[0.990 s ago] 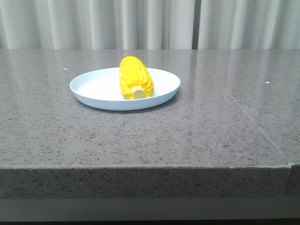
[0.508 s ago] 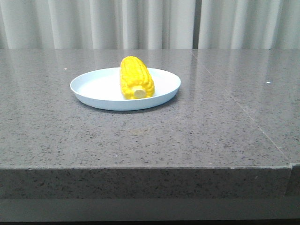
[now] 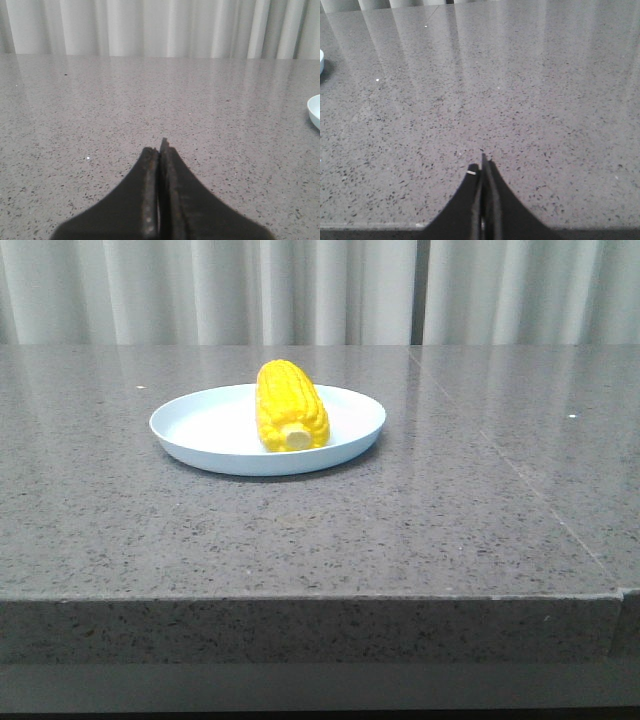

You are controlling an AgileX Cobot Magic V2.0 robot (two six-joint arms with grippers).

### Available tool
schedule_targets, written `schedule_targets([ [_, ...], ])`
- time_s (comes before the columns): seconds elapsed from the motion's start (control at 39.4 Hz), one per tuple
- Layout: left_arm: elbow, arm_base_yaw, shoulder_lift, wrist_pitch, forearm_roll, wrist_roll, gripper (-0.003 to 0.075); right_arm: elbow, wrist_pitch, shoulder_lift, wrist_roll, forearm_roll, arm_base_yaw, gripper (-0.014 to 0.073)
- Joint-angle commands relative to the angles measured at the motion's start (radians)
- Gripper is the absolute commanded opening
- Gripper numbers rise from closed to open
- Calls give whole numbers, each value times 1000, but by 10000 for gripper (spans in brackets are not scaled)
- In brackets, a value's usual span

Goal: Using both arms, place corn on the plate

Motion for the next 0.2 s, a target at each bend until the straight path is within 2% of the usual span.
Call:
schedule_targets([
  [0.0, 22, 1, -17, -90, -4, 2, -20, -21, -71, -17, -12, -1, -7, -71],
  [0.18, 22, 1, -17, -90, -4, 2, -20, -21, -71, -17, -12, -1, -7, -71],
])
